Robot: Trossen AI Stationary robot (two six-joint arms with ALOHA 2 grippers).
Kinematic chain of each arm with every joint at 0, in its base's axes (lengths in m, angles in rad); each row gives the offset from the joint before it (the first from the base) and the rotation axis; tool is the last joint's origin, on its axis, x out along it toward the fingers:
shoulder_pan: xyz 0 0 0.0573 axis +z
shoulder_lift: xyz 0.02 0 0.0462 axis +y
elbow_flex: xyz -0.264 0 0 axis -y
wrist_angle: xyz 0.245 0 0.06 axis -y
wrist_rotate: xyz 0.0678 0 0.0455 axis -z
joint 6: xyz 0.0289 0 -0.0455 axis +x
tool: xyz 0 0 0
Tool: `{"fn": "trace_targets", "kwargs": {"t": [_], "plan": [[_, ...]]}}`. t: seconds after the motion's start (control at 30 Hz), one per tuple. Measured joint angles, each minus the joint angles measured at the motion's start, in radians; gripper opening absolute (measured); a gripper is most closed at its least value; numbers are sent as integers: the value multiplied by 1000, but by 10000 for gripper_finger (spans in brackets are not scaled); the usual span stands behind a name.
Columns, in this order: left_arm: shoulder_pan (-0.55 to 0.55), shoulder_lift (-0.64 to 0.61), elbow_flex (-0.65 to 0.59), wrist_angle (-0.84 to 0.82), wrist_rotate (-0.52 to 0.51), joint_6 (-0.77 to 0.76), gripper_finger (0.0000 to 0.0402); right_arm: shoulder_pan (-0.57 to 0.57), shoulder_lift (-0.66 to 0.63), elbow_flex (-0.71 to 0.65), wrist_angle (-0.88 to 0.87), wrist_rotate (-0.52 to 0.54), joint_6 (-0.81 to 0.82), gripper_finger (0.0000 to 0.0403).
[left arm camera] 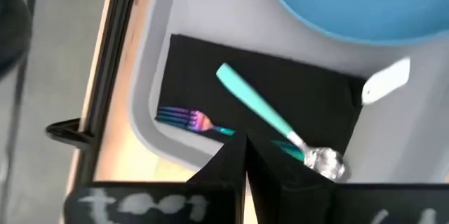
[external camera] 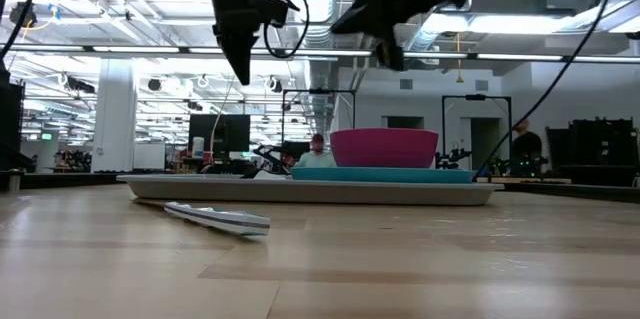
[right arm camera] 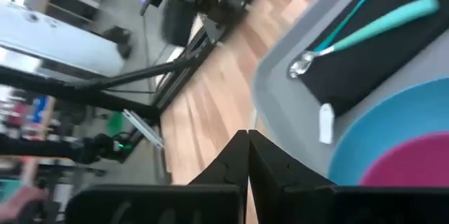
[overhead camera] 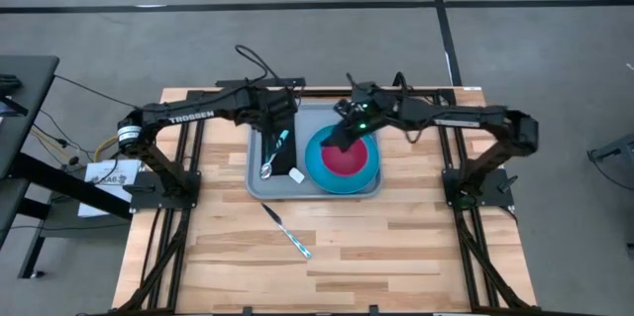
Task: Set up tray
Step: Put the blue spoon to the right of the blue fork on the black napkin on the gray serving tray
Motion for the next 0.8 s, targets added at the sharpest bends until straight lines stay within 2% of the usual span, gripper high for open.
{"fn": "trace_targets", "kwargs": {"t": [0.17, 0.27, 0.37, 0.67, 0.8], "plan": [[24, 0, 0, 35, 27, -87, 0, 12, -134, 0, -152, 100, -83, 0], [31, 12, 0, 48, 17, -166, 0, 26, -203, 0, -249, 191, -116, 0], [35, 24, 1, 59, 49, -211, 9, 54, -263, 0, -346, 276, -154, 9], [35, 113, -1, 19, 79, -326, 116, 162, -402, -1, -635, 460, -168, 109], [32, 163, -1, 5, 87, -352, 150, 217, -452, -12, -737, 543, -122, 144]]}}
